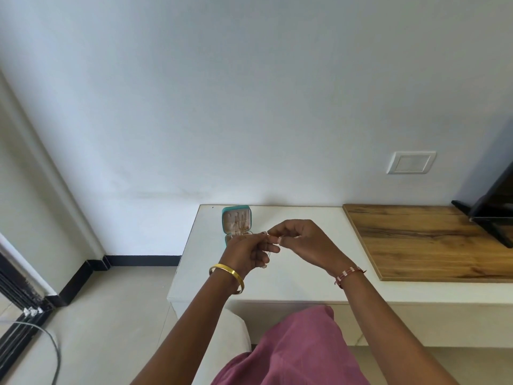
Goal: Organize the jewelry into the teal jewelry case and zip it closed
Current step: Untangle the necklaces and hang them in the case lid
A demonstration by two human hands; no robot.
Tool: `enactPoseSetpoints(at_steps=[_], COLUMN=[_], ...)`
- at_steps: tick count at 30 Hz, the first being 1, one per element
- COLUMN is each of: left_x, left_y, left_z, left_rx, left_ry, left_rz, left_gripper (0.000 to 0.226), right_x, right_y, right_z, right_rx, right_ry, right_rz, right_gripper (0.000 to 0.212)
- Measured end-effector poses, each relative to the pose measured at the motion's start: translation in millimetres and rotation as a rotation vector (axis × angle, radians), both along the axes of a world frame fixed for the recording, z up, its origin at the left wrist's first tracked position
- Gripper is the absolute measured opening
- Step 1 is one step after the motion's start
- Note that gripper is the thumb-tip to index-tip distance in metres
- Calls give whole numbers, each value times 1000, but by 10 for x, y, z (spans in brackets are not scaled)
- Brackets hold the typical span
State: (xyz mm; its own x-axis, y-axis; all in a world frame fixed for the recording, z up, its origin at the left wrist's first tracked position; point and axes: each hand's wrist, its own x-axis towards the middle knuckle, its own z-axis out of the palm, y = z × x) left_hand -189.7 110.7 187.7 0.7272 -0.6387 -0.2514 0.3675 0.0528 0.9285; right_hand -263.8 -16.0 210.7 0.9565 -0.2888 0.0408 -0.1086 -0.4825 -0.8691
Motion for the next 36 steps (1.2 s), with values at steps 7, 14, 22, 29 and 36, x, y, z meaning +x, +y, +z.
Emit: enactPoseSetpoints(at_steps=[7,14,22,29,36], left_x=[0,48,68,87,25], left_y=[-9,28,29,67,50], left_z=[15,1,24,-23,-45], left_rx=[10,48,130,180,235], left_ry=[28,59,42,-73,-378], left_rz=[-24,-15,-25,78,74], left_gripper=[26,22,23,20,12], right_x=[59,81,100,104,61], right_y=[110,120,107,45,15], right_z=[-136,-220,-299,-192,-33], right_rx=[-536,-813,-1099,-185,164], right_ry=[-138,-347,-486,-136,73], right_rz=[-72,-88,-135,-136,-28], right_gripper=[24,4,19,11,13])
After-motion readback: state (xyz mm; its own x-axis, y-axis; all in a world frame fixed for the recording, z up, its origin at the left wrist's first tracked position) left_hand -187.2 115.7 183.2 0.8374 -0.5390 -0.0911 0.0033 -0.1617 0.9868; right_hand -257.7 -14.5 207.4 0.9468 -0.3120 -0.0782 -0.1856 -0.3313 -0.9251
